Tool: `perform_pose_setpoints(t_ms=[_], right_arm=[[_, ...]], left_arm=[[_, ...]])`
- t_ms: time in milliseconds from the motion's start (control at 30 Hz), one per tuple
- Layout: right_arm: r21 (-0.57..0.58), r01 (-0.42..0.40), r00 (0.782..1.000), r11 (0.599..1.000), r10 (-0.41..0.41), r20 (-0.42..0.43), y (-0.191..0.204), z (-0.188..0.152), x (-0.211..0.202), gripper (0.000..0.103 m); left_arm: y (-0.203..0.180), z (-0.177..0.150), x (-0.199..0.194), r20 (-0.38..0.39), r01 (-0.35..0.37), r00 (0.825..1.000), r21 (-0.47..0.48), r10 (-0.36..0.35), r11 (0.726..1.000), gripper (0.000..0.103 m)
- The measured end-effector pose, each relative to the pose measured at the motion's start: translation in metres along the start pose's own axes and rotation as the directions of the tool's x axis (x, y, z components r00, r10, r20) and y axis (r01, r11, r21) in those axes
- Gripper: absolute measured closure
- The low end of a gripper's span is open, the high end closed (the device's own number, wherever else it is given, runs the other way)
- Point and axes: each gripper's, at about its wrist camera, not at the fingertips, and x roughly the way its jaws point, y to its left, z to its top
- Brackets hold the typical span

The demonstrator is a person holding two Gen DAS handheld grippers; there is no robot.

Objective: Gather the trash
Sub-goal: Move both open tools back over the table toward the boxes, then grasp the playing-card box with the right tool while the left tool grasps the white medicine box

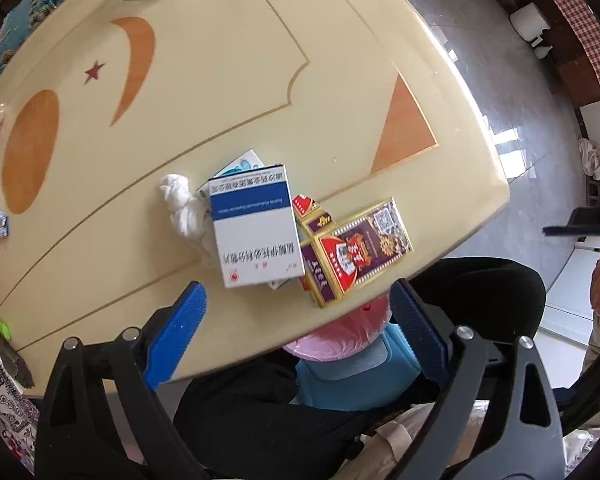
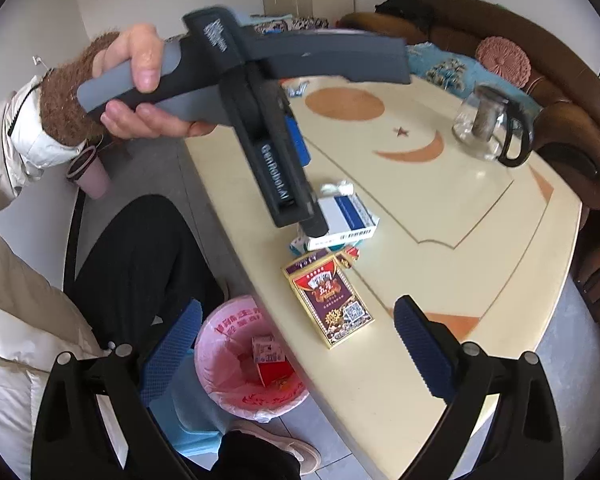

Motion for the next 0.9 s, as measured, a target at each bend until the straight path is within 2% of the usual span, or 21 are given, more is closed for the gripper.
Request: perform_pose_setpoints(t_ms=[133, 400, 733, 900], right_arm=[[-0.005, -0.041, 0.998, 0.999, 0.041, -0.05, -0.005, -0.006, 0.022, 0.009], [-0.048, -0.08, 0.986, 0.996, 0.072, -0.151, -0.013, -0.011, 0.069, 0.009], [-0.051, -0.127, 0.973, 0.991, 0.114, -0.202, -0.03, -0.011, 0.108, 0.009], [-0.07, -0.122, 0.97, 0.99, 0.104, -0.22, -0.03, -0.013, 0.12, 0.009]], left_arm=[[0.003, 0.012, 0.014, -0.018, 0.007, 1.0, 0.007, -0.007, 1.0, 0.013], [0.011, 0.032, 0.042, -0.062, 0.016, 0.998, 0.012, -0.015, 1.0, 0.013], [0.021, 0.047, 0.064, -0.102, 0.032, 0.994, 0.012, -0.031, 0.999, 0.013], [0.024, 0.051, 0.067, -0.106, 0.045, 0.993, 0.011, -0.044, 0.999, 0.013]])
